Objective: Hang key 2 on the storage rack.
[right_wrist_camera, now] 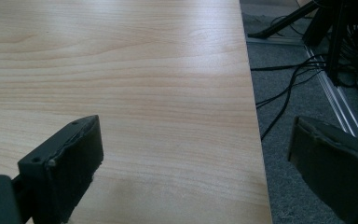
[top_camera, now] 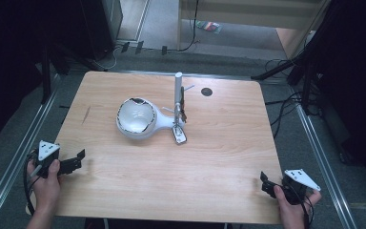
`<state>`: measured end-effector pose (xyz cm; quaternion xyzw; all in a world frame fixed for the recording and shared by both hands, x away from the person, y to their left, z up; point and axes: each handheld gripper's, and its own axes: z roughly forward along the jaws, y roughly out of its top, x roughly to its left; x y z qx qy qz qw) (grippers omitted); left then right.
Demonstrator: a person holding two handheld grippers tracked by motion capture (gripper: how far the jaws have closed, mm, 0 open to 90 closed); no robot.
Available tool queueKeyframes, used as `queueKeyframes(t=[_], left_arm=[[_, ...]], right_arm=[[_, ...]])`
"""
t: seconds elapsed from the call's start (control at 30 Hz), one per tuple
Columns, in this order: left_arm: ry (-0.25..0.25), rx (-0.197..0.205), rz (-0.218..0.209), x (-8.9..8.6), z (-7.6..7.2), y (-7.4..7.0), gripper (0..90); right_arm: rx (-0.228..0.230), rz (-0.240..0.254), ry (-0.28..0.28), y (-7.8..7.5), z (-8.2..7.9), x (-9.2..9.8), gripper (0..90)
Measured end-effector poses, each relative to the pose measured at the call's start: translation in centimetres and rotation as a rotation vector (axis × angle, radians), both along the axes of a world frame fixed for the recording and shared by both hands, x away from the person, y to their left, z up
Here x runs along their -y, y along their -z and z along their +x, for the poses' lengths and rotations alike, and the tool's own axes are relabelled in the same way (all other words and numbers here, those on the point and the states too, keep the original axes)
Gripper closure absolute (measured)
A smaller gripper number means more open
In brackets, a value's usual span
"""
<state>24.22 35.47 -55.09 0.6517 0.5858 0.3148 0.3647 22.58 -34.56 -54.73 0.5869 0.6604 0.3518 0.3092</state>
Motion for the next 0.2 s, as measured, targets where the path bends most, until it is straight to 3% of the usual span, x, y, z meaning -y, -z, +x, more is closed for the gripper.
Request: queueKeyframes(t=[0.2], left_arm=[[-0.002,0.001,0.006,0.08,0.07,0.02,4.8]], right_arm=[[0.026,-0.015,0.018,-0.13,-0.01,-0.13,4.3]])
